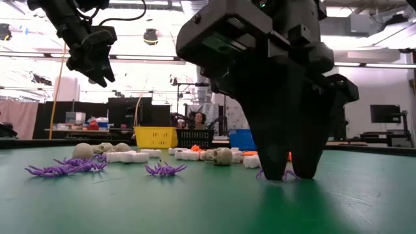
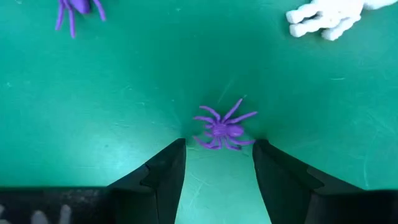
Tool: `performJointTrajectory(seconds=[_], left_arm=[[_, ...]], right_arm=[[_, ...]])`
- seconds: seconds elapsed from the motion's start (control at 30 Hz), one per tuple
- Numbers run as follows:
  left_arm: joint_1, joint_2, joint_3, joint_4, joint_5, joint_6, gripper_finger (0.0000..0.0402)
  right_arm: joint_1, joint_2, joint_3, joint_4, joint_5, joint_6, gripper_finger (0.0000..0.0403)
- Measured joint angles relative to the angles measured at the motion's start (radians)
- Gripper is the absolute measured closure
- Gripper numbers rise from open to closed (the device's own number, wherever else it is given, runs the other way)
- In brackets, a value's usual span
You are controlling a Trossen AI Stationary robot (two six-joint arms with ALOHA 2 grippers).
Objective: Sort Halloween decoration
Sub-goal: Put the purple spider toy into the left black basket
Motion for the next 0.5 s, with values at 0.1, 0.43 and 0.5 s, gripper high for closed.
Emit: performJointTrajectory(seconds=[0.1,0.43,0.5], left_arm=[[0.0,0.0,0.0,0.0,0.0,-0.007,0.0145],[0.0,0.0,0.0,0.0,0.0,-0.01,0.0145],[0.0,0.0,0.0,0.0,-0.001,-0.01,0.0145]], right_arm=[[-0.009,0.0,-0.001,-0.002,-0.001,-0.01,0.021],[-0.018,0.001,-0.001,0.01,-0.023,-0.005,0.0347],[-0.017,0.001,-0.001,0.013,-0.023,-0.007,0.0371]])
